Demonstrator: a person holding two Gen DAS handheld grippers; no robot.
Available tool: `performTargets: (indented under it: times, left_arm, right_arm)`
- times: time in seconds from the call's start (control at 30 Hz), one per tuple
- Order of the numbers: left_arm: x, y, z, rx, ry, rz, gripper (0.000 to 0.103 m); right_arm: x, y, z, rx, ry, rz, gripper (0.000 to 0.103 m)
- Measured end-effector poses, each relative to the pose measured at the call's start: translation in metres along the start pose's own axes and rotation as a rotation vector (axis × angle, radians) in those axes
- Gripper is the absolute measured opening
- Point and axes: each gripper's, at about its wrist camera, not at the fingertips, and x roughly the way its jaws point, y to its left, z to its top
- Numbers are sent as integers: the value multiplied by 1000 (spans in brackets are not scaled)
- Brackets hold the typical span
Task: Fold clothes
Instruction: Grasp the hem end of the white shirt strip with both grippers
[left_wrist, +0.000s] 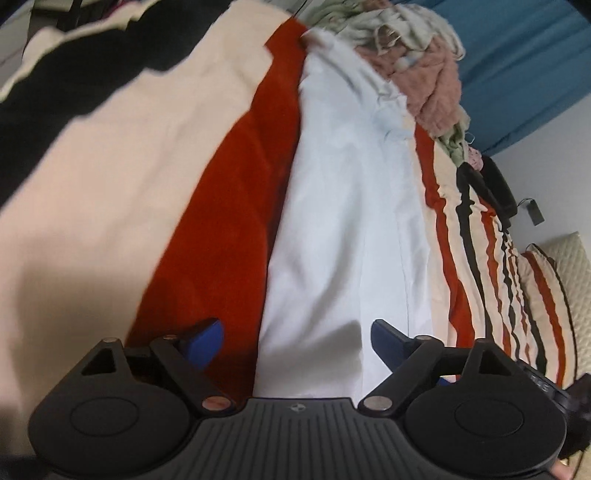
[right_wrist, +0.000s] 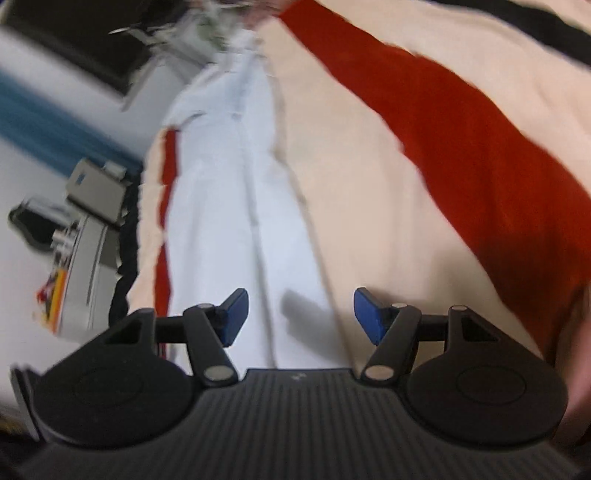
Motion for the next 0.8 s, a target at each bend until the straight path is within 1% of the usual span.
performTargets:
  times: [0.07,0.1,0.13,0.17,0.2,0.23,0.27,0.3,0.33,0.37,0.43,0.5,0.53,0.57,0.6,0.63,0.73,0.77,0.8]
  left_arm:
    - [0,2,-3,-4,22,-6,81]
    - [0,3,-5,-7,29,-8,75]
    - [-1,5,-8,-13,37,-10,72]
    - [-2,6,-11,-20,44,-13,66]
    - [-3,9,-14,-30,50,-18,54]
    - [-4,12,-16,-46,57,-27,48]
    - [-5,15,-18,-65,65,-38,37]
    - [-6,17,-20,-83,70,-48,28]
    - [-8,20,-21,-98,68,-54,25]
    - [-9,22,-22,-111,67,-62,23]
    - [-8,23,-25,-134,76,-85,23]
    - [-7,24,-27,-142,93,-87,26]
    - [-5,24,-28,-141,103,-81,29]
    - [-4,24,-28,-140,115,-78,36]
    - [-1,24,-29,-137,129,-77,40]
    - [2,23,-29,-133,140,-76,40]
    - [3,22,-31,-122,135,-60,31]
    - [3,22,-31,-122,130,-56,25]
    - [3,23,-31,-128,126,-61,17]
  right_arm:
    - [0,-3,-5,26,27,22,65]
    - [0,-4,-8,39,40,33,65]
    - [1,-5,-10,52,54,44,65]
    - [1,-7,-13,65,67,55,65]
    - [1,-8,-15,78,81,66,65]
    - [1,-9,-18,91,94,76,61]
    - [1,-10,-20,104,108,87,52]
    - [1,-12,-23,117,121,98,47]
    - [1,-13,-26,131,135,109,41]
    - [2,-14,-28,144,148,120,36]
    - [1,-18,-32,171,165,134,33]
    - [-1,-22,-35,194,156,120,29]
    - [0,-22,-35,189,159,104,28]
    - [3,-21,-36,177,164,84,28]
    - [6,-19,-36,166,169,63,26]
    - [9,-18,-37,154,174,41,26]
    - [12,-10,-39,100,187,10,26]
    - [13,-9,-39,91,191,14,27]
    - [12,-9,-38,93,195,28,21]
